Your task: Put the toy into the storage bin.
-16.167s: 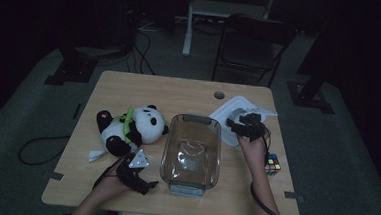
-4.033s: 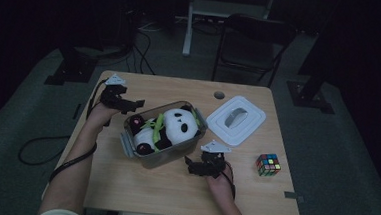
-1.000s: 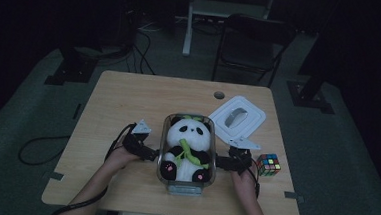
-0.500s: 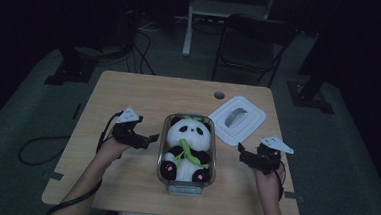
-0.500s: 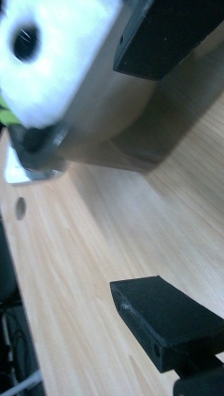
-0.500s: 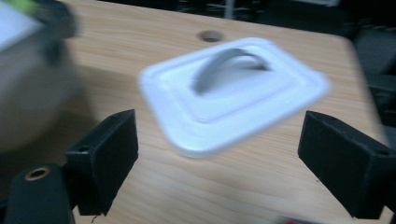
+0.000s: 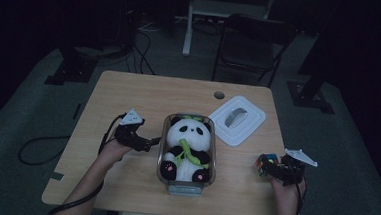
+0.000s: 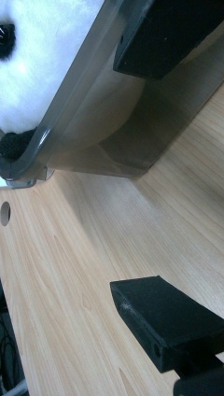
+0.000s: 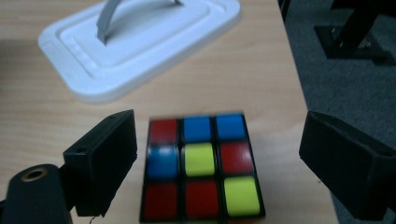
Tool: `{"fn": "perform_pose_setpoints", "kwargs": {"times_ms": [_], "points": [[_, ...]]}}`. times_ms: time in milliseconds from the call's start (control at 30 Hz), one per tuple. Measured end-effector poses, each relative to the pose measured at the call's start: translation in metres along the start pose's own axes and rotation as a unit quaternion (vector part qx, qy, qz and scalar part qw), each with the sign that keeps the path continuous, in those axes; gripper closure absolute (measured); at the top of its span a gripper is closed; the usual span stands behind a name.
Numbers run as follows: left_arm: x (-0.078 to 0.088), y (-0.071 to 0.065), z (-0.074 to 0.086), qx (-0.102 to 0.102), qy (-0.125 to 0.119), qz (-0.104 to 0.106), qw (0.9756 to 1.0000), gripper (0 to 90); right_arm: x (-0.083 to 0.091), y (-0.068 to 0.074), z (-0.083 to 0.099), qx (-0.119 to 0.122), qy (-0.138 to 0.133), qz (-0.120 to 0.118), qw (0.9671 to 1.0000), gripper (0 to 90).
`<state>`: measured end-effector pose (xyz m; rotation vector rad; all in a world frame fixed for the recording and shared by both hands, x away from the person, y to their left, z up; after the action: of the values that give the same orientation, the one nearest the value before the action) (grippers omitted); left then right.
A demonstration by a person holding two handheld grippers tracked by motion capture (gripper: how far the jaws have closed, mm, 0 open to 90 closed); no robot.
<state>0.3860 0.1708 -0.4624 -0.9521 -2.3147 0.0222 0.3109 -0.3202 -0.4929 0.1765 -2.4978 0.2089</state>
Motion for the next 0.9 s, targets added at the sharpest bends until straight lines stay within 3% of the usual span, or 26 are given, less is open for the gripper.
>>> {"fn": "perform_pose_setpoints", "kwargs": {"times_ms": [67,233,433,633,900], "points": [[0.000,0.000,0.000,-0.001,-0.001,0.000,1.0000,0.6,0.000,0.002,0.006,-0.008,0.006,-0.013,0.9999,11.5],[0.000,0.001,0.001,0.000,0.000,-0.001,1.0000,0.6,-0.004,0.009,0.015,-0.001,0.026,-0.027,0.9993,14.8],[0.001,0.002,0.003,0.003,0.000,-0.001,1.0000,0.6,-0.011,0.010,0.022,0.019,0.052,-0.031,0.9980,32.4],[0.003,0.004,0.001,0.002,-0.003,-0.003,1.0000,0.6,-0.011,0.011,0.018,0.043,0.061,-0.031,0.9967,33.8],[0.012,0.003,-0.011,0.001,-0.017,0.000,0.9999,0.6,-0.002,0.019,0.001,0.064,0.046,-0.048,0.9957,33.8]]}}
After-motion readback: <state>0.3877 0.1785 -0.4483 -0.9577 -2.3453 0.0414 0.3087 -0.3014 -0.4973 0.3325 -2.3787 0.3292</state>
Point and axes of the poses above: each handheld gripper's, and its own axes: x roughly backward along the jaws, z roughly out of its underside, y roughly to its left, the point moved 2 cm from there along -x, roughly forward along the jaws, and after that the axes turned 12 degrees about x, right-handed, at the moved point
